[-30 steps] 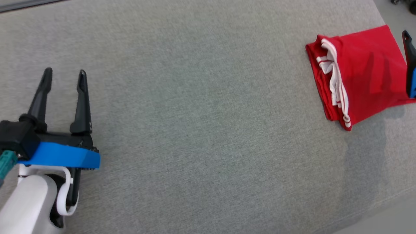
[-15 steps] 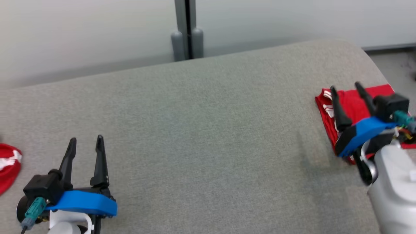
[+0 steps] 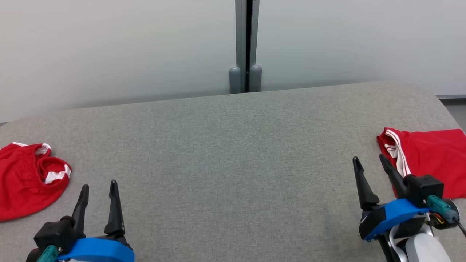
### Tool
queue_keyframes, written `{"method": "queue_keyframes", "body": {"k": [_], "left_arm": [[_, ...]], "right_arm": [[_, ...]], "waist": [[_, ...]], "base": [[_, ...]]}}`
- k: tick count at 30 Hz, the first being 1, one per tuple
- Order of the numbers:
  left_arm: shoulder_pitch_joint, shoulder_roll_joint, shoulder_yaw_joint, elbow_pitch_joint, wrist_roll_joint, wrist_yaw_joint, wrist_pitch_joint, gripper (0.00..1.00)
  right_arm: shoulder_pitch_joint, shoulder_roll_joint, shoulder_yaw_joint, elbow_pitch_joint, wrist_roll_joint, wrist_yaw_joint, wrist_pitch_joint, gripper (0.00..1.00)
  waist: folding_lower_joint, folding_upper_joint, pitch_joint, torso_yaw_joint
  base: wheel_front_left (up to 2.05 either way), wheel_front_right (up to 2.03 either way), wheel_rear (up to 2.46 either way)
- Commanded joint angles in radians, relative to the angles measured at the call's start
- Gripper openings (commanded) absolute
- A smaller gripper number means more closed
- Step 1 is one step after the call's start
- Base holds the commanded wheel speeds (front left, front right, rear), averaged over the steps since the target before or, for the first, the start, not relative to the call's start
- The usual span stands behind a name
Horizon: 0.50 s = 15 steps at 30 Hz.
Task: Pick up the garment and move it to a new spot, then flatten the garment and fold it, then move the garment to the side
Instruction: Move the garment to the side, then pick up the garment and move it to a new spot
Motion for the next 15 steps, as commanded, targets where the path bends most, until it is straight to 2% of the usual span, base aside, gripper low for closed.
{"method": "queue_keyframes", "body": {"k": [1, 7, 15], "left_arm": [[0.018, -0.002, 0.007, -0.006, 0.011, 0.001, -0.004, 1.0], [0.045, -0.018, 0.011, -0.026, 0.024, 0.012, -0.004, 1.0], [0.055, -0.028, 0.014, -0.033, 0.02, 0.016, -0.004, 1.0]], "right_arm": [[0.039, 0.008, -0.011, -0.033, -0.034, 0.0, 0.018, 1.0], [0.086, 0.033, -0.033, -0.096, -0.058, 0.0, 0.043, 1.0], [0.101, 0.043, -0.027, -0.12, -0.044, 0.0, 0.068, 1.0]], "waist": [[0.0002, 0.0, -0.003, 0.003], [0.0002, 0.0, -0.013, 0.004], [0.0002, 0.0, -0.015, 0.005]], "base": [[0.0, 0.0, 0.0], [0.0, 0.0, 0.0], [0.0, 0.0, 0.0]]}}
